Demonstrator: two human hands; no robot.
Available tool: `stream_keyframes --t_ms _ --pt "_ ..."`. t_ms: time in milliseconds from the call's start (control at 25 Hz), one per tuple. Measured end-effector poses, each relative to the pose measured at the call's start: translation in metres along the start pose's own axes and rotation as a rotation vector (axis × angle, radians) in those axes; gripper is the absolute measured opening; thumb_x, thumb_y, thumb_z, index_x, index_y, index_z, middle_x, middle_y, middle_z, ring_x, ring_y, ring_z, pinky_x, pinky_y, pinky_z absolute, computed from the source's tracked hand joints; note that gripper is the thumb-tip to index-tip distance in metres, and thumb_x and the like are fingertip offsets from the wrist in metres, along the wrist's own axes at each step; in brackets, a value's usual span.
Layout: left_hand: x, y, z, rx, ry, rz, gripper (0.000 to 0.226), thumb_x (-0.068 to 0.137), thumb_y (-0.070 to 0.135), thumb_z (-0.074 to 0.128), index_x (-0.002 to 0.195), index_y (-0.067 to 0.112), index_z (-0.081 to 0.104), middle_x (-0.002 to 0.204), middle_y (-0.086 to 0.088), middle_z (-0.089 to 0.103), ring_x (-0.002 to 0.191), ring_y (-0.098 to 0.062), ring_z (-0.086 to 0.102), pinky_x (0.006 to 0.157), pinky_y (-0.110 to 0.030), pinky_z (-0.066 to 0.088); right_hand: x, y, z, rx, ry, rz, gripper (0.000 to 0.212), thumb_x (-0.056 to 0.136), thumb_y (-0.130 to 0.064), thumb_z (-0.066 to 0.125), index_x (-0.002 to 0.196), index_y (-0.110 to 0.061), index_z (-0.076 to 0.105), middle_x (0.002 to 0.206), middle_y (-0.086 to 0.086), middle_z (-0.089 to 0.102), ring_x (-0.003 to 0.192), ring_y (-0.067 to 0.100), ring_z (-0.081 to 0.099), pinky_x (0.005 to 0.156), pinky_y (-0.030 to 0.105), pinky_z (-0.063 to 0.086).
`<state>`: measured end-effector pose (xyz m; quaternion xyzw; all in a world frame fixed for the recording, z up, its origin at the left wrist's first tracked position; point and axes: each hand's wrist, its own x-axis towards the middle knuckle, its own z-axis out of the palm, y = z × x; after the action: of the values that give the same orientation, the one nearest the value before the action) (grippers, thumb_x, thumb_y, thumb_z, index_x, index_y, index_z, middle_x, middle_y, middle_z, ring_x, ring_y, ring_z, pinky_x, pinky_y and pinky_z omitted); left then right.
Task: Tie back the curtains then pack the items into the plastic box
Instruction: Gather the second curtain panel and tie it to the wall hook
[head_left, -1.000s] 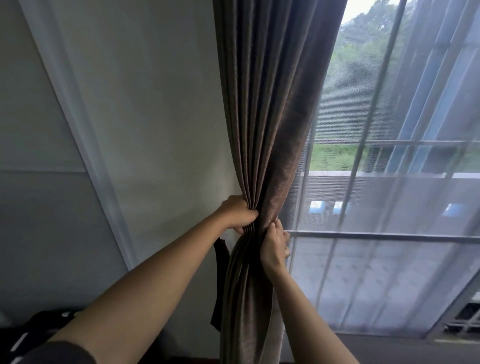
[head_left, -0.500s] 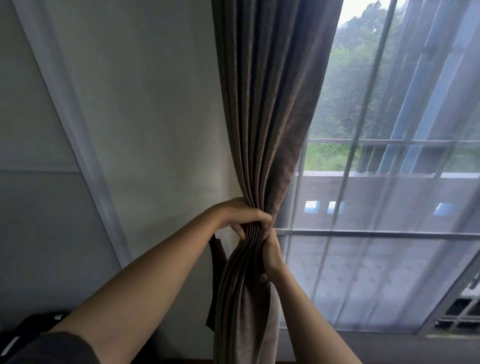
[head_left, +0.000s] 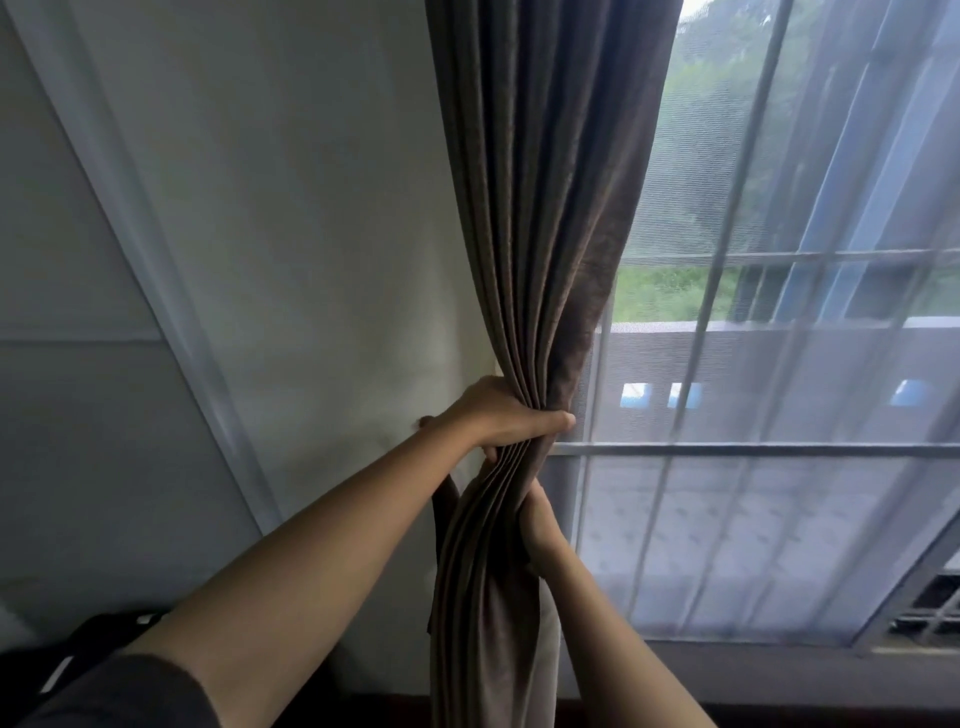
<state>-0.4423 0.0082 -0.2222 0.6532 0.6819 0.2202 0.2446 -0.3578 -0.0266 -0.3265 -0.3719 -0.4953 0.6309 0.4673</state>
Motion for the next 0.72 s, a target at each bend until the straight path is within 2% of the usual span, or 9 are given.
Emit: stream_keyframes --t_ms 40,120,200,320,440,520,560,640,720 --pt "0.002 -0.001 0.001 0.035 0.063 -0.021 0.097 0.041 0.079 0.063 0.124 0.031 0.055 0.115 0.002 0.062 0.089 -0.019 0.065 0.06 -0.025 0.056 -0.002 -0.003 0.002 -0.007 -0.009 0.012 0.041 0.103 -0.016 0.026 0.138 0.001 0.038 0.129 0.015 0.054 0.111 0.012 0.059 0.081 0.013 0.051" --pt "0.007 -0.004 0.006 0.026 0.157 -0.021 0.099 0.037 0.08 0.064 0.123 0.033 0.054 0.118 0.007 0.059 0.099 -0.018 0.062 0.078 -0.027 0.051 -0.005 -0.006 0.008 -0.104 0.023 0.089 0.042 0.103 -0.021 0.028 0.139 -0.001 0.036 0.134 0.011 0.05 0.12 0.015 0.054 0.097 0.024 0.045" --pt "0.008 -0.008 0.015 -0.189 0.141 0.044 0.073 0.042 0.068 0.071 0.106 0.035 0.062 0.108 0.011 0.065 0.095 -0.007 0.064 0.073 -0.015 0.048 -0.01 -0.006 0.008 -0.14 0.064 0.121 0.041 0.102 -0.027 0.03 0.136 -0.006 0.04 0.14 0.012 0.047 0.127 0.022 0.046 0.101 0.03 0.037" --pt "0.004 -0.016 0.028 -0.41 0.233 0.107 0.04 0.047 0.05 0.077 0.081 0.035 0.062 0.082 0.018 0.066 0.074 0.011 0.062 0.056 -0.002 0.043 -0.011 -0.017 0.013 -0.07 -0.079 0.085 0.039 0.103 -0.014 0.026 0.14 -0.002 0.03 0.145 0.017 0.037 0.133 0.02 0.034 0.093 0.015 0.034" --pt "-0.002 -0.026 0.028 -0.535 0.295 0.145 0.031 0.05 0.036 0.077 0.078 0.027 0.064 0.077 0.009 0.068 0.073 -0.002 0.066 0.063 -0.016 0.053 -0.009 -0.022 0.023 -0.001 -0.138 0.152 0.04 0.103 -0.014 0.028 0.14 0.0 0.03 0.136 0.013 0.041 0.13 0.02 0.036 0.099 0.012 0.036" --pt "-0.011 -0.037 0.018 -0.593 0.347 0.166 0.032 0.053 0.03 0.075 0.082 0.022 0.065 0.081 0.002 0.068 0.077 -0.013 0.067 0.067 -0.027 0.056 -0.005 -0.009 0.031 -0.01 -0.142 0.138 0.039 0.103 -0.015 0.028 0.138 0.001 0.034 0.138 0.016 0.043 0.132 0.026 0.038 0.113 0.032 0.032" --pt "-0.016 -0.043 0.01 -0.615 0.363 0.174 0.031 0.055 0.026 0.074 0.084 0.021 0.065 0.082 0.0 0.067 0.078 -0.016 0.066 0.068 -0.028 0.057 0.001 -0.003 0.038 -0.065 -0.131 0.12 0.039 0.103 -0.018 0.028 0.137 -0.001 0.037 0.137 0.018 0.046 0.132 0.028 0.04 0.113 0.04 0.031" --pt "-0.024 -0.059 -0.007 -0.664 0.369 0.187 0.029 0.059 0.018 0.071 0.086 0.015 0.062 0.083 -0.006 0.065 0.079 -0.022 0.064 0.07 -0.031 0.056 0.016 0.014 0.05 -0.191 -0.05 0.115 0.043 0.102 -0.031 0.028 0.136 -0.01 0.042 0.132 0.014 0.054 0.127 0.028 0.048 0.11 0.044 0.036" --pt "-0.031 -0.072 -0.023 -0.683 0.365 0.201 0.031 0.062 0.013 0.069 0.09 0.003 0.059 0.086 -0.019 0.064 0.082 -0.032 0.064 0.074 -0.04 0.056 0.031 0.031 0.055 -0.194 0.037 0.05 0.048 0.102 -0.037 0.023 0.142 -0.013 0.034 0.131 0.013 0.056 0.125 0.028 0.05 0.11 0.045 0.035"
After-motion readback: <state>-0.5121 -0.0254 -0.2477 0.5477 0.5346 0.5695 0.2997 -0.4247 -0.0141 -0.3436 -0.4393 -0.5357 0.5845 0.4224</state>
